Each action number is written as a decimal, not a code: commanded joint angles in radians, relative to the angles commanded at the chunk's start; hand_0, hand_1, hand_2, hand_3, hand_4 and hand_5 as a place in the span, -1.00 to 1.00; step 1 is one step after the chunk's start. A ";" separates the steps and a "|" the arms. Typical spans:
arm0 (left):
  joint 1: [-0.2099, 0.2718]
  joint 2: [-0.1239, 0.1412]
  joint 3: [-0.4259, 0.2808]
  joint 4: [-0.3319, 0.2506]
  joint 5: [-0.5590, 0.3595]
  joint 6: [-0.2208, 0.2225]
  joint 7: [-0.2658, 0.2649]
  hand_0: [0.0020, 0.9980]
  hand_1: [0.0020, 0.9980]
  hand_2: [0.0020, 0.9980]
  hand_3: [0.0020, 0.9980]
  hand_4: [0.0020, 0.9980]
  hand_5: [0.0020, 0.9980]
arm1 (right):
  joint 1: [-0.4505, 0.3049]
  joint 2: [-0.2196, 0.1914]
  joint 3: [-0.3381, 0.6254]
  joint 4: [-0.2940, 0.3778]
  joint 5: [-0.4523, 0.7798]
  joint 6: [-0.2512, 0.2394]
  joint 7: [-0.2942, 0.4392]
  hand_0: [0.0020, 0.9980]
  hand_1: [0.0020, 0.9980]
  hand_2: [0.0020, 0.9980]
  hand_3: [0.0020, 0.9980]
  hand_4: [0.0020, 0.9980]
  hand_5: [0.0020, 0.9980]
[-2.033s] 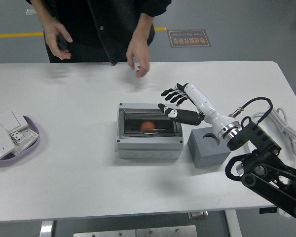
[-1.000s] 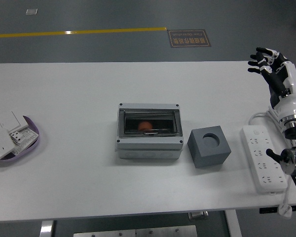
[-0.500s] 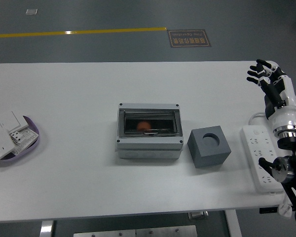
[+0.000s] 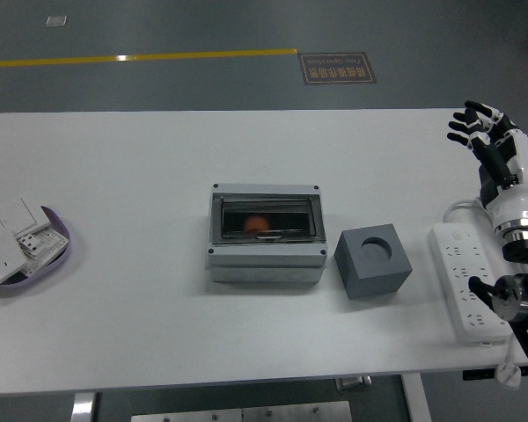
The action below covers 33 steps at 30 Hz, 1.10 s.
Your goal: Pick up the cylinder from the cube,place it in the box,flap close box
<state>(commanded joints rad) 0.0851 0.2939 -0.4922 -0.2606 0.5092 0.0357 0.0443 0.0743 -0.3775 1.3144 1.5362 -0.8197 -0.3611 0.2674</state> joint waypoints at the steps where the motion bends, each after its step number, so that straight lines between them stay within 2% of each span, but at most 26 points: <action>1: -0.001 0.000 -0.001 0.000 0.000 0.000 0.000 0.19 0.25 0.24 0.27 0.38 -0.57 | 0.000 0.000 0.001 0.000 0.000 0.000 0.000 0.27 0.26 0.22 0.30 0.41 -0.25; 15: 0.002 -0.009 0.008 0.006 -0.013 0.002 0.001 0.19 0.25 0.24 0.27 0.38 -0.57 | 0.007 -0.014 -0.009 -0.017 0.014 0.011 -0.001 0.27 0.26 0.22 0.30 0.41 -0.26; 20: 0.004 -0.013 0.024 0.010 -0.025 0.003 0.001 0.19 0.25 0.24 0.27 0.38 -0.57 | 0.023 -0.014 -0.013 -0.022 0.026 0.017 0.004 0.28 0.26 0.22 0.30 0.41 -0.26; 27: 0.007 -0.010 0.034 0.018 -0.037 0.006 0.000 0.19 0.25 0.24 0.27 0.38 -0.57 | 0.063 -0.021 -0.059 -0.041 0.078 0.049 0.033 0.28 0.26 0.22 0.30 0.41 -0.26; 33: -0.003 -0.016 0.048 0.018 -0.041 0.005 0.000 0.19 0.25 0.24 0.27 0.38 -0.57 | 0.065 -0.021 -0.064 -0.046 0.089 0.047 0.037 0.30 0.26 0.23 0.30 0.41 -0.26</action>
<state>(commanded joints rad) 0.0816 0.2783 -0.4446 -0.2426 0.4677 0.0412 0.0446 0.1398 -0.3982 1.2500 1.4902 -0.7305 -0.3142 0.3047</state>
